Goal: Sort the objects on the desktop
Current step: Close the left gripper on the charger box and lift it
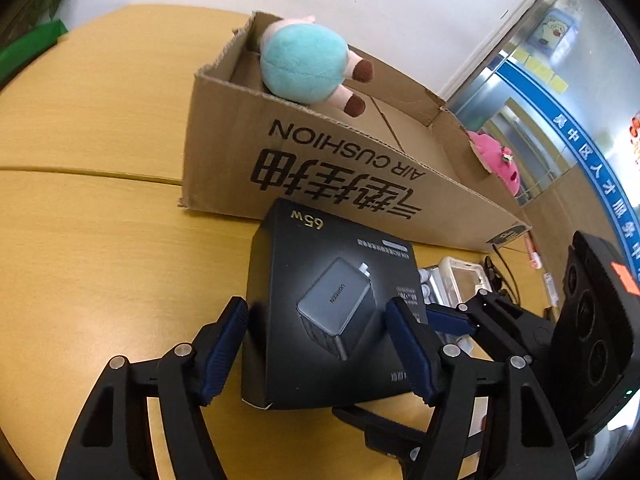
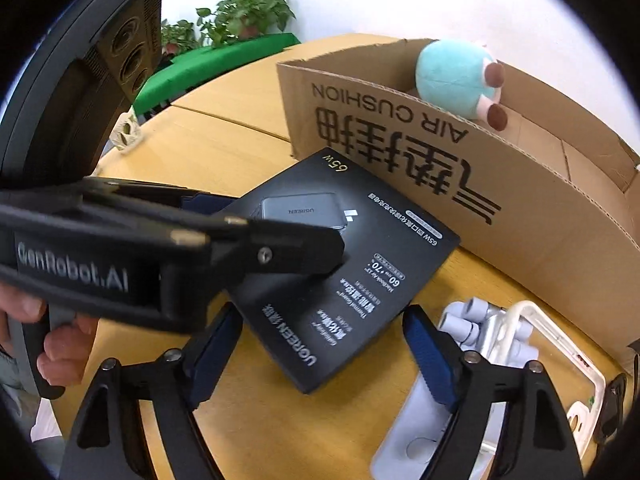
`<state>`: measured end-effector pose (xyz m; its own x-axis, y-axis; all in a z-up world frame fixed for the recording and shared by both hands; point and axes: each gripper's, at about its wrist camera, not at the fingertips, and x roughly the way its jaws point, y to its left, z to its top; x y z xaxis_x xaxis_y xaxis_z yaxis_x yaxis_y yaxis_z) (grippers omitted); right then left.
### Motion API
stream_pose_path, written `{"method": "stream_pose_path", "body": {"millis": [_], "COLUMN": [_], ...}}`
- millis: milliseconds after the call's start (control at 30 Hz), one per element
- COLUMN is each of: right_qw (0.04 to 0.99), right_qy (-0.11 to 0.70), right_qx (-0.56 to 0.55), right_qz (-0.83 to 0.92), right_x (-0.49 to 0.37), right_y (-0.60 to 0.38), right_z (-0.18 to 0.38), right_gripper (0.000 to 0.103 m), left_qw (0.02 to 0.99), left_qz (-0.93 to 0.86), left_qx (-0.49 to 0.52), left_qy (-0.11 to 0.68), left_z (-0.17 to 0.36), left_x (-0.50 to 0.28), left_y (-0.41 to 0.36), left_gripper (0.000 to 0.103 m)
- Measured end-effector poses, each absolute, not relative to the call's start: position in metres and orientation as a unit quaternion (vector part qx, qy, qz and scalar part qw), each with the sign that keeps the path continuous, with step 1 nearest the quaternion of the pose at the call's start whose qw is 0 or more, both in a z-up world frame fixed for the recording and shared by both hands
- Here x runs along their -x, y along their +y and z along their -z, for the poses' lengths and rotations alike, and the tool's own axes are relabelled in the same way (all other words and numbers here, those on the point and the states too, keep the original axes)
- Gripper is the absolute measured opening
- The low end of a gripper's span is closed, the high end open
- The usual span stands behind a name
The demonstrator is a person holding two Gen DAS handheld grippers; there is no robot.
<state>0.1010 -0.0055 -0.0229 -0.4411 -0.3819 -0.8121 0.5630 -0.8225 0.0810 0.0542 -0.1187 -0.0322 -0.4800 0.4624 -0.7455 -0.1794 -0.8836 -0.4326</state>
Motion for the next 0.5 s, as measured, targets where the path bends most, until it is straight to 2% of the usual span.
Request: {"method": "stream_pose_path", "body": {"millis": [267, 500], "right_qw": [0.287, 0.245], "right_qy": [0.116, 0.133], "right_qx": [-0.373, -0.29], "right_qz": [0.875, 0.916], "right_x": [-0.124, -0.116], "right_y": [-0.002, 0.021], "right_z": [-0.016, -0.102], "right_gripper": [0.078, 0.078], "left_qw": [0.153, 0.203], "left_qz": [-0.887, -0.917], "left_qx": [0.414, 0.329], "left_qy": [-0.134, -0.095], "left_z": [-0.027, -0.122], "left_x": [-0.076, -0.056], "left_y": [-0.11, -0.071], "left_gripper": [0.074, 0.074]}}
